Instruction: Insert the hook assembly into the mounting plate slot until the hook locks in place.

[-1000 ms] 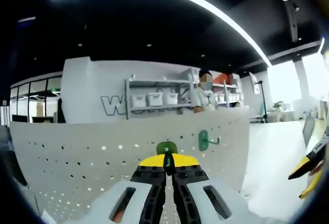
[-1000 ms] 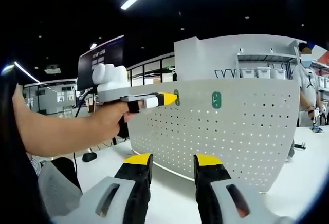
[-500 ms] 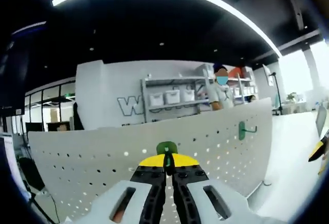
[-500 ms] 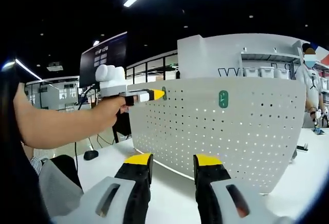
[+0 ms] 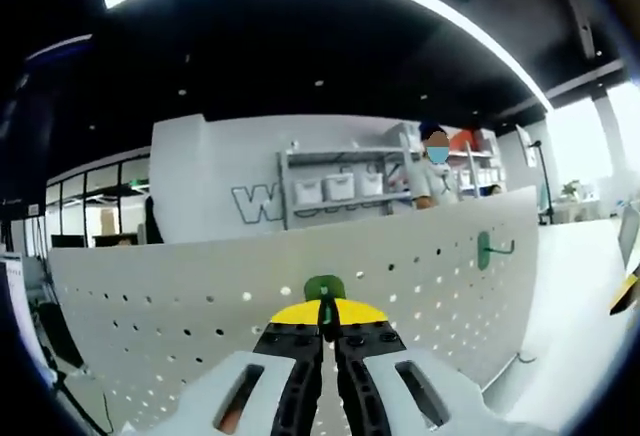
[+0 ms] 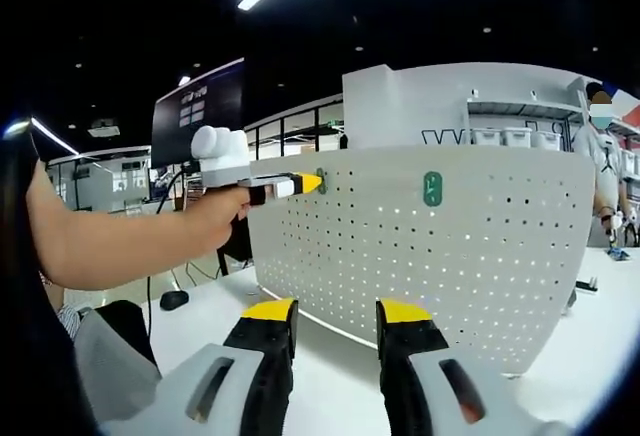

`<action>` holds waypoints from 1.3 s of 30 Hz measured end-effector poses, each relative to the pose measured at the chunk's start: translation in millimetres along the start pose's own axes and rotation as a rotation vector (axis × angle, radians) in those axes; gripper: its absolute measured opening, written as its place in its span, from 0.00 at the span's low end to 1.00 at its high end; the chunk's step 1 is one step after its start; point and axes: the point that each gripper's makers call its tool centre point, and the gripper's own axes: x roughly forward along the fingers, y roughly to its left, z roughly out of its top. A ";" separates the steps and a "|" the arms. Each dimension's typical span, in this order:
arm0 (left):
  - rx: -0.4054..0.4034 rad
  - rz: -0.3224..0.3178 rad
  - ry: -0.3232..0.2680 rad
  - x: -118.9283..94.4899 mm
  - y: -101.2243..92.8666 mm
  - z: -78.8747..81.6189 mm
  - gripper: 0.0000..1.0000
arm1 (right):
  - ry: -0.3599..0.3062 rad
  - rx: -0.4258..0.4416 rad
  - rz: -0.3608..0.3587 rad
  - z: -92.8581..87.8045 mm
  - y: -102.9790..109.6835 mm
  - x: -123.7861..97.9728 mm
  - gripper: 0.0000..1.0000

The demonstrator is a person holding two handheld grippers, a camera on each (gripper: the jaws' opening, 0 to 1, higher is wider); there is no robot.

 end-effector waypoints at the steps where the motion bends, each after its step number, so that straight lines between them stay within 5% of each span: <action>1: 0.001 0.001 0.000 1.2 0.4 -0.5 0.03 | 0.002 0.001 0.000 -0.4 -0.1 0.4 0.30; 22: 0.023 0.025 -0.001 5.8 -1.2 0.3 0.03 | 0.003 0.012 0.011 -3.3 -3.3 2.6 0.30; 39: 0.134 0.070 -0.006 6.6 -2.5 -0.2 0.03 | 0.009 0.023 0.018 -8.0 -6.1 4.0 0.30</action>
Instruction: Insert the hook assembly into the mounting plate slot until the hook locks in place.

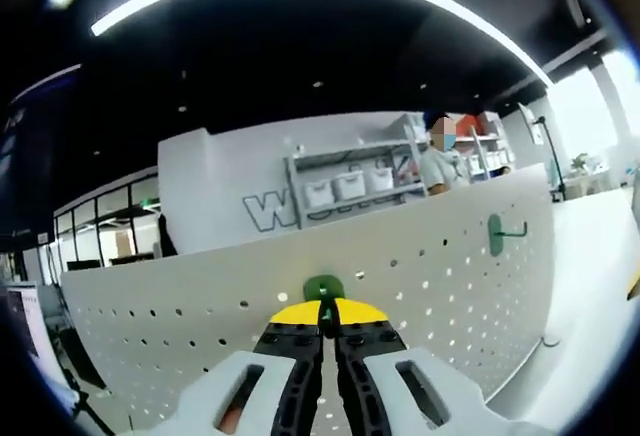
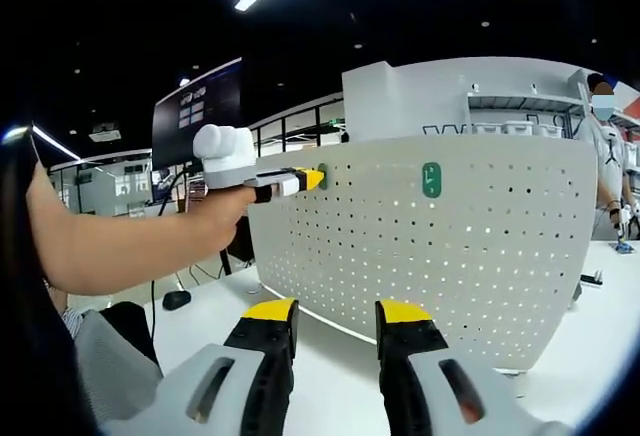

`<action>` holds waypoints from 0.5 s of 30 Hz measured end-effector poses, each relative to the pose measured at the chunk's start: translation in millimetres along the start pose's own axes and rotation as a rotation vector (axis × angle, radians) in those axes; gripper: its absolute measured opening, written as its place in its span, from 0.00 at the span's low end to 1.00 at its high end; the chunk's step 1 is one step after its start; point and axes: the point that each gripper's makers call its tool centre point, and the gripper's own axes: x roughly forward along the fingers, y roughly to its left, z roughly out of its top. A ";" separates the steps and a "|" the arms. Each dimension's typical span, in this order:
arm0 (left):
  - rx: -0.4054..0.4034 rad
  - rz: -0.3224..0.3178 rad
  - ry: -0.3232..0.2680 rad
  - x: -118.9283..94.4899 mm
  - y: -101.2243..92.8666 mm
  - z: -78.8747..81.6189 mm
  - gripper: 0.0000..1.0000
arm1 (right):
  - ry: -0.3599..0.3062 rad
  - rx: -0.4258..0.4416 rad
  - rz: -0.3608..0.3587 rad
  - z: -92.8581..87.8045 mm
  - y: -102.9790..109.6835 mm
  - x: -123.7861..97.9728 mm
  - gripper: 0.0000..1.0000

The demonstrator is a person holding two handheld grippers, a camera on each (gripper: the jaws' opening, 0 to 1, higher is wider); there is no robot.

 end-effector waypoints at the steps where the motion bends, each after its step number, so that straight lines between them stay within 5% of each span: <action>1: 0.008 -0.001 -0.002 0.1 -0.6 0.4 0.03 | 0.001 0.000 0.000 -0.2 0.0 0.0 0.30; 15: 0.136 0.039 -0.012 0.6 -3.0 2.6 0.03 | 0.007 0.005 0.003 -2.5 -0.1 0.2 0.29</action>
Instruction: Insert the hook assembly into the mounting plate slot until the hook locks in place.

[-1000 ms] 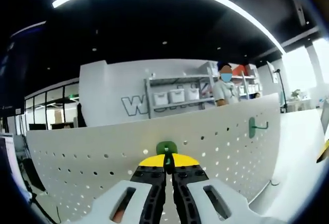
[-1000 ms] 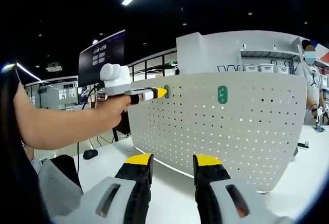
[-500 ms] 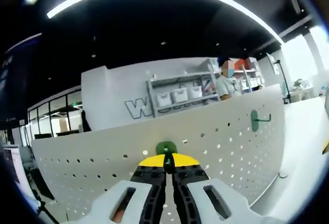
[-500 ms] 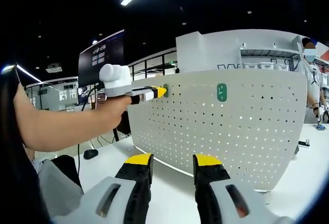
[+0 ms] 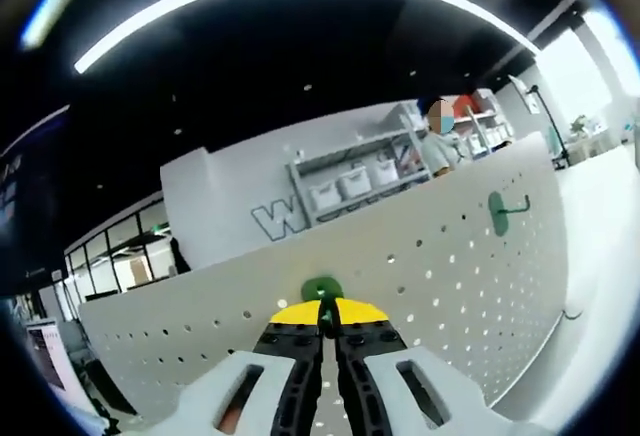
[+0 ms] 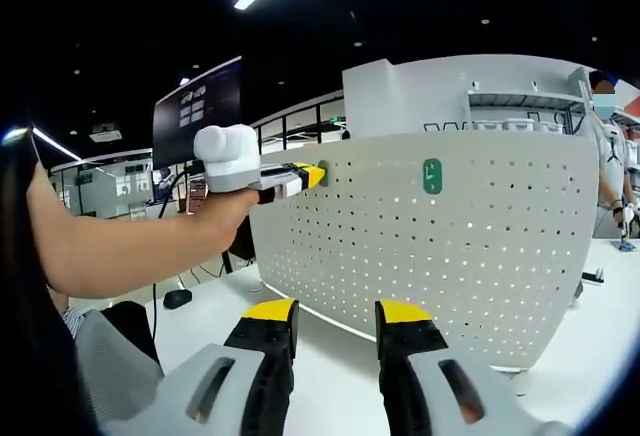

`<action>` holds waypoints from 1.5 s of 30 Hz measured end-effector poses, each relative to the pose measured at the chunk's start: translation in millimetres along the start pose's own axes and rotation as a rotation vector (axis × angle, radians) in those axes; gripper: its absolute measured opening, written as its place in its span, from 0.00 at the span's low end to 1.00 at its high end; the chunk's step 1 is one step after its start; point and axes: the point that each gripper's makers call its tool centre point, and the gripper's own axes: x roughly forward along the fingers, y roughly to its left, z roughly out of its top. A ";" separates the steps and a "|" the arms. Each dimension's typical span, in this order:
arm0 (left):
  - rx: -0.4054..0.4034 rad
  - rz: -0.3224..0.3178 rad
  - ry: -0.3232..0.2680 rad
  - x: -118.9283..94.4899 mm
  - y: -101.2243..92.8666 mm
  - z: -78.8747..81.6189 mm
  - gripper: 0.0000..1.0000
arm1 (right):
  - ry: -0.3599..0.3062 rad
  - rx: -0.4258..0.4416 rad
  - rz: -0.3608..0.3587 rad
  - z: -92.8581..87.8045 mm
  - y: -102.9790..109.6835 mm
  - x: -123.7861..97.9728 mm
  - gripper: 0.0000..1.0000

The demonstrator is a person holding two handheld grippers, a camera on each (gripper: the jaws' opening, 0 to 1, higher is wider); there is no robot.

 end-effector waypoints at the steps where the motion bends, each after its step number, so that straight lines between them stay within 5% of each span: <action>1: 0.002 0.000 0.000 0.1 0.1 0.0 0.03 | 0.001 0.000 0.000 -0.4 -0.1 -0.1 0.29; 8: 0.036 0.002 -0.003 0.8 -0.3 0.1 0.03 | 0.004 0.003 -0.001 -1.9 -0.8 0.0 0.29; 24: -0.107 -0.007 -0.022 -0.4 3.4 -0.9 0.03 | -0.001 0.000 0.002 0.3 -0.1 2.7 0.27; 45: -0.155 -0.016 -0.014 -4.4 0.1 -2.3 0.02 | -0.010 0.009 0.000 -0.5 -1.6 -0.5 0.26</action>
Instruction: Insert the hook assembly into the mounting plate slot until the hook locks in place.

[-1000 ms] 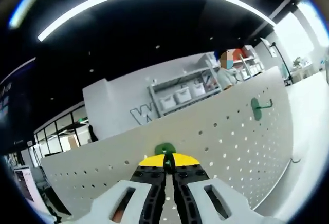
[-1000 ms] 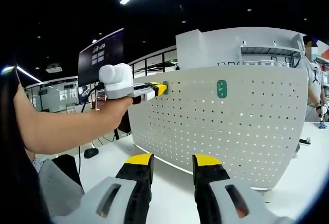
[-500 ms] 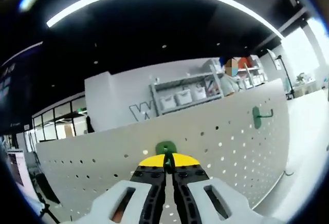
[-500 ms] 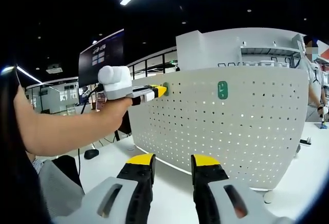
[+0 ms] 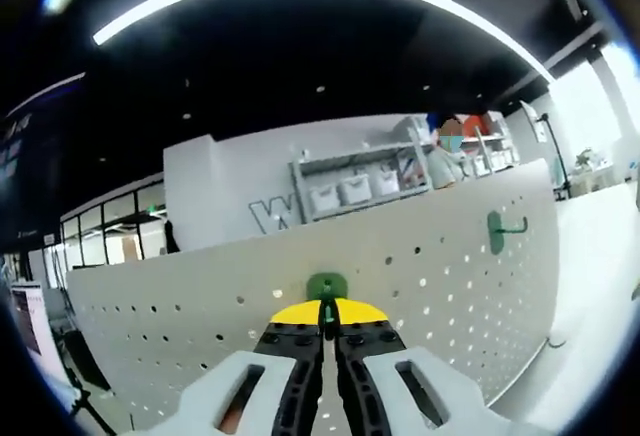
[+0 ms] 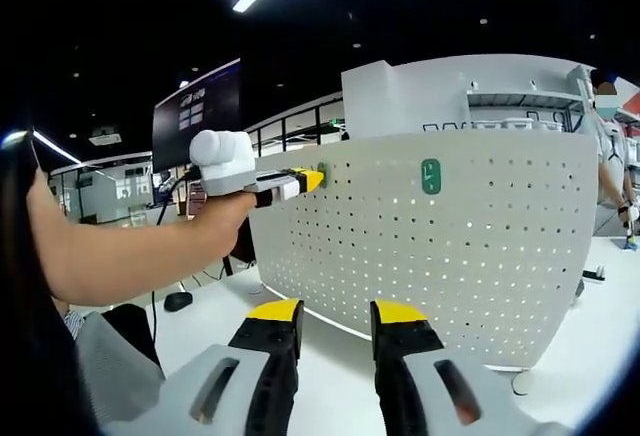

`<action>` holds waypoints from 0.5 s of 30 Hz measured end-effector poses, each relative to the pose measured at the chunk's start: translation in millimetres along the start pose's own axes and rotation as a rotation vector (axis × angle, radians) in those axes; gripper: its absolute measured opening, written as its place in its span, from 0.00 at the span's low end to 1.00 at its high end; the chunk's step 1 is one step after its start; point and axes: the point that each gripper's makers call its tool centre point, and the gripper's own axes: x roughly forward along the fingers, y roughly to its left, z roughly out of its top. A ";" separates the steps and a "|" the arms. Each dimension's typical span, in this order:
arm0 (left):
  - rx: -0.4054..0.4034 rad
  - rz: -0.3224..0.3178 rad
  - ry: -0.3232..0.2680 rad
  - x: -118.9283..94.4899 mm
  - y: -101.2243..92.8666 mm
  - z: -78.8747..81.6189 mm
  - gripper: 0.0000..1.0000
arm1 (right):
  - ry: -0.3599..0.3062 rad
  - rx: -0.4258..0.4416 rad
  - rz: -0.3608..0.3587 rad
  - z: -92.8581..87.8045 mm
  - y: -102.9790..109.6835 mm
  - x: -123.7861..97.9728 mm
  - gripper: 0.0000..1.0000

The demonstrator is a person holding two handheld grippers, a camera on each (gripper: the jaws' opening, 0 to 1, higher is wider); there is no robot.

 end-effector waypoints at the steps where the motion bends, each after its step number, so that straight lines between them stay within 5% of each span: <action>1: -0.003 -0.001 -0.002 0.2 -0.4 0.8 0.02 | 0.001 0.001 -0.001 -0.3 -0.3 0.0 0.26; 15: -0.041 0.019 0.000 4.6 4.6 -2.2 0.02 | 0.002 0.001 0.004 -0.4 -0.4 2.3 0.26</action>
